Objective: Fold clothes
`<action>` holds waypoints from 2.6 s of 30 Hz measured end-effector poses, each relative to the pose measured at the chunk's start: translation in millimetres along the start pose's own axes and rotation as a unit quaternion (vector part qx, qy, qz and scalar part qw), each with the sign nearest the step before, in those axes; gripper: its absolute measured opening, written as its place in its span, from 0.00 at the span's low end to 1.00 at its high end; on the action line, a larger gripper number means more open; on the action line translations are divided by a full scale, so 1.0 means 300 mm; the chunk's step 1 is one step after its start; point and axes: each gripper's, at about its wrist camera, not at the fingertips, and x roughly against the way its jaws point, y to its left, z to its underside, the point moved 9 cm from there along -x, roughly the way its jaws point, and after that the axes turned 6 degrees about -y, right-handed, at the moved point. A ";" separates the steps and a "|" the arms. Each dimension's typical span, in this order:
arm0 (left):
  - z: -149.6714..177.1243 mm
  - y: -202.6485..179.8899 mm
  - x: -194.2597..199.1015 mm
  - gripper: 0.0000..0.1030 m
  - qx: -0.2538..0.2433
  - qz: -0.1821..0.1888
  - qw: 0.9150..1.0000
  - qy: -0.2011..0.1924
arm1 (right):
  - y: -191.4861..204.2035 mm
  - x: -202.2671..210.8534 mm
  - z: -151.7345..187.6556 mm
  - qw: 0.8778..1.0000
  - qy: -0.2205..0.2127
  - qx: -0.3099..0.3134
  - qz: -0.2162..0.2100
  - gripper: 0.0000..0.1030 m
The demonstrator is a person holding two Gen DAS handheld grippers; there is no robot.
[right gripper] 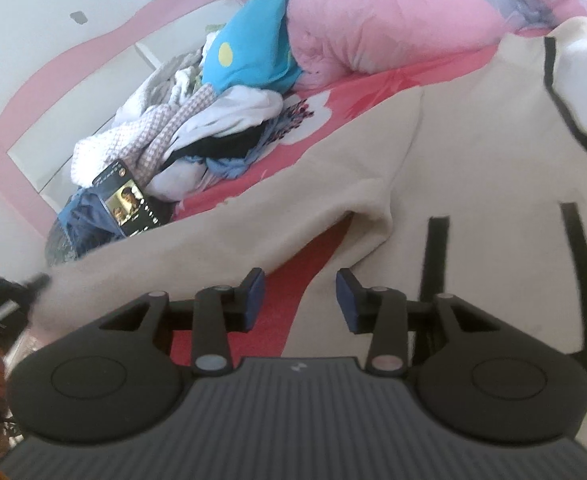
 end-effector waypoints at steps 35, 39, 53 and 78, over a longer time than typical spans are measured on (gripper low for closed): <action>0.536 -0.551 -0.207 0.66 -0.471 0.165 0.858 0.120 | -0.098 -0.037 -0.061 0.994 -0.013 0.059 0.094 0.39; 0.666 -0.613 -0.288 0.66 -0.539 0.154 0.820 0.117 | -0.110 -0.032 -0.057 0.994 -0.016 0.054 0.094 0.39; 0.668 -0.623 -0.430 0.56 -0.566 0.082 0.820 0.022 | -0.089 -0.162 -0.036 0.995 0.016 0.070 0.075 0.39; 0.456 -0.552 -0.514 0.59 -0.444 0.038 0.895 -0.013 | 0.047 -0.206 -0.110 0.984 0.002 0.179 0.026 0.32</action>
